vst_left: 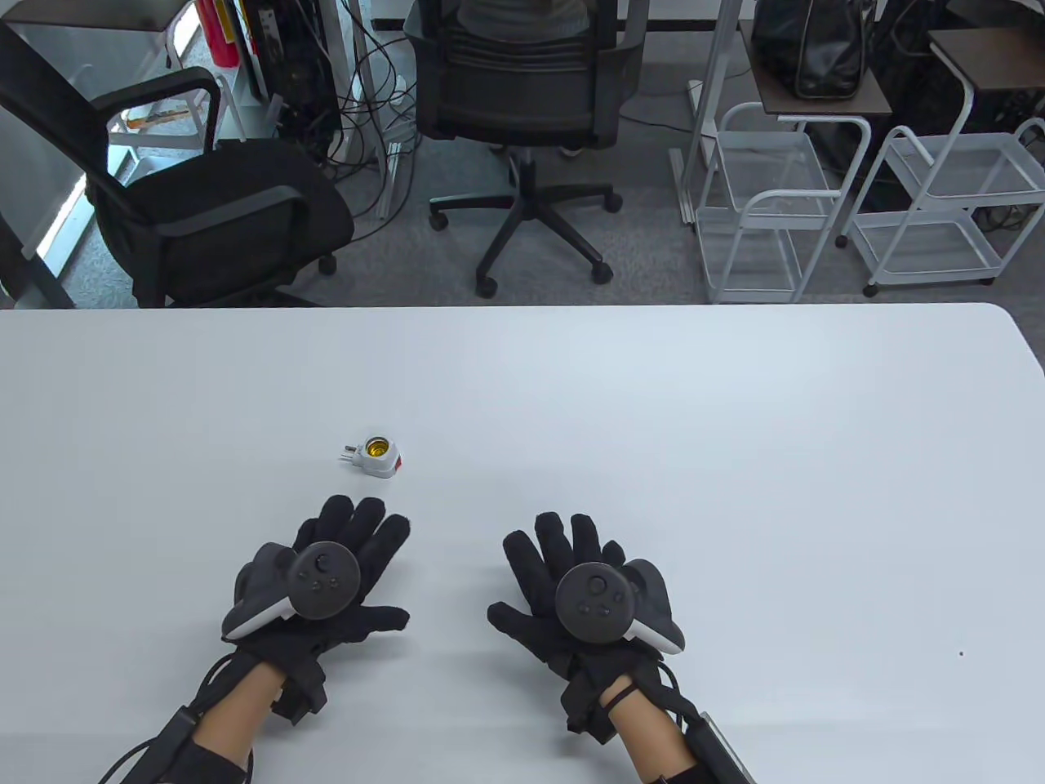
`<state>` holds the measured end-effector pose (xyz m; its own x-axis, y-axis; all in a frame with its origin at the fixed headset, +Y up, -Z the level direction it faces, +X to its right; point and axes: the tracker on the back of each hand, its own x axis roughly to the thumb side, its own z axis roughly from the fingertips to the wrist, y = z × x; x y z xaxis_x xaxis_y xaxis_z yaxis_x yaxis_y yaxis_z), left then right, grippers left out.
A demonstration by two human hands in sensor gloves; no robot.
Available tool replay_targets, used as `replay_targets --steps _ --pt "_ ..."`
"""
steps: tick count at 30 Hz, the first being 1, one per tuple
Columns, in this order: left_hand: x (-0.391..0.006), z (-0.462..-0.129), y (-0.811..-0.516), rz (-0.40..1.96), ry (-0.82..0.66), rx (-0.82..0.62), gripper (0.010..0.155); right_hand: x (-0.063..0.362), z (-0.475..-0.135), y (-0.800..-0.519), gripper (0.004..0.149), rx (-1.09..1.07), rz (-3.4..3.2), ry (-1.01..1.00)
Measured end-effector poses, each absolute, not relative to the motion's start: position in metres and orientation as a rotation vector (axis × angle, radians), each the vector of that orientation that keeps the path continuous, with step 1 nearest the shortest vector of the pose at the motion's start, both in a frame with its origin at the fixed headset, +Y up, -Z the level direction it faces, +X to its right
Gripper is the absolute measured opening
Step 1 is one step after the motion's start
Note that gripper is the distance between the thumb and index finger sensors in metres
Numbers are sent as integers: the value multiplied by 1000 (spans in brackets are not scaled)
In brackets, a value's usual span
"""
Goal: Screw light bulb into light bulb socket (Screw with right hand)
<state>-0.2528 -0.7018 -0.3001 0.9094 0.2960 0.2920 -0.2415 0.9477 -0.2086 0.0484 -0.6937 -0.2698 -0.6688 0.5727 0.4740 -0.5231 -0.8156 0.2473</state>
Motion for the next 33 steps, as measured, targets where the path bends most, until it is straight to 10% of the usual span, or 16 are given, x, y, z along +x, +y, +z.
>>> replay_targets --steps 8,19,33 --pt "-293 -351 -679 599 -249 -141 103 54 -272 -695 70 673 2358 101" --pt "-296 -456 -711 432 -65 -438 101 58 -275 -683 69 633 2331 -9" --pt "-285 -489 -753 521 80 -571 93 72 -275 -689 69 578 2256 32"
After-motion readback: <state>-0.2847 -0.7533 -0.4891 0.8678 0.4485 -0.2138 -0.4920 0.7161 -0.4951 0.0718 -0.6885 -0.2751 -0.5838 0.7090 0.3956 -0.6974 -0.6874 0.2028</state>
